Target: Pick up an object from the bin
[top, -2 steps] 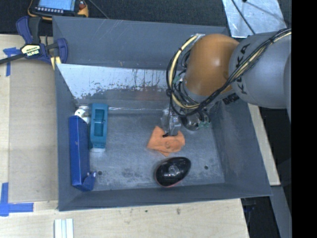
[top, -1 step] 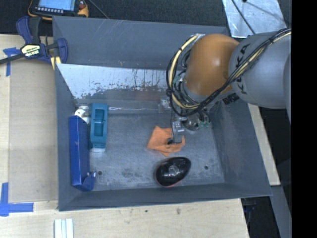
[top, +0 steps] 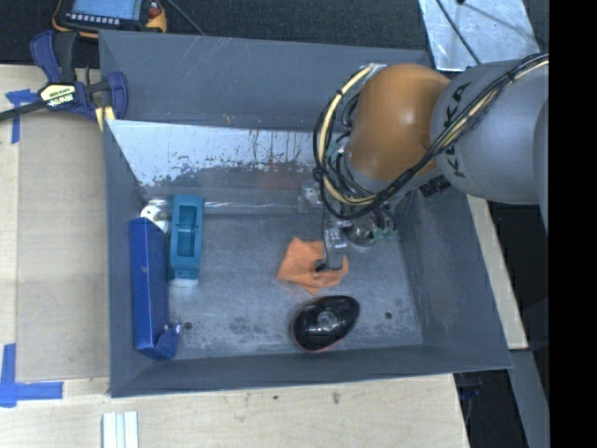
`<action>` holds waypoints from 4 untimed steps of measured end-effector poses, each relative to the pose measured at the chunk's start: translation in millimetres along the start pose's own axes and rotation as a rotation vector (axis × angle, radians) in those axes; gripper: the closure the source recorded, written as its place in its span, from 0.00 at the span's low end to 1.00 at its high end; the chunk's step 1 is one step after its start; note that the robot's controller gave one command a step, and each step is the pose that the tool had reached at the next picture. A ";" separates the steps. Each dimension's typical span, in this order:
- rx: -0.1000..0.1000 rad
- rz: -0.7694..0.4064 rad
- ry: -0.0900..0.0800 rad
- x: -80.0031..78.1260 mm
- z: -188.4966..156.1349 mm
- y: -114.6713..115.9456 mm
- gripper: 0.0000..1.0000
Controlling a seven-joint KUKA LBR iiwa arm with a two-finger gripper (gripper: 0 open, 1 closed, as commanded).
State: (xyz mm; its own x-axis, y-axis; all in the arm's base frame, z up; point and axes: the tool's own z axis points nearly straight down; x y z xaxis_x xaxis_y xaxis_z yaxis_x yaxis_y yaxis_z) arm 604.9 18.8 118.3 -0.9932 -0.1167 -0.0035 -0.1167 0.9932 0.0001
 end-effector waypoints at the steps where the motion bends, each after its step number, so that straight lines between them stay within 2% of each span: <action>1: 0.000 -0.016 -0.002 -5.2 35.3 8.7 0.00; 2: 0.000 0.014 -0.004 -14.1 45.1 9.5 1.00; 3: 0.000 0.015 -0.004 -14.1 45.1 9.5 1.00; 4: 0.000 0.007 0.006 9.9 -13.8 11.6 1.00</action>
Offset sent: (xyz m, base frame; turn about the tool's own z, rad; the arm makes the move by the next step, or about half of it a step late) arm 0.0108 0.0115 -0.0475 0.0136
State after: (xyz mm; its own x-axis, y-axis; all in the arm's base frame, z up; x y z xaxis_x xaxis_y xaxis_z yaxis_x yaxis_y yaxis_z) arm 593.7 29.2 132.1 -0.9940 -0.1094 0.0023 -0.1094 0.9940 0.0004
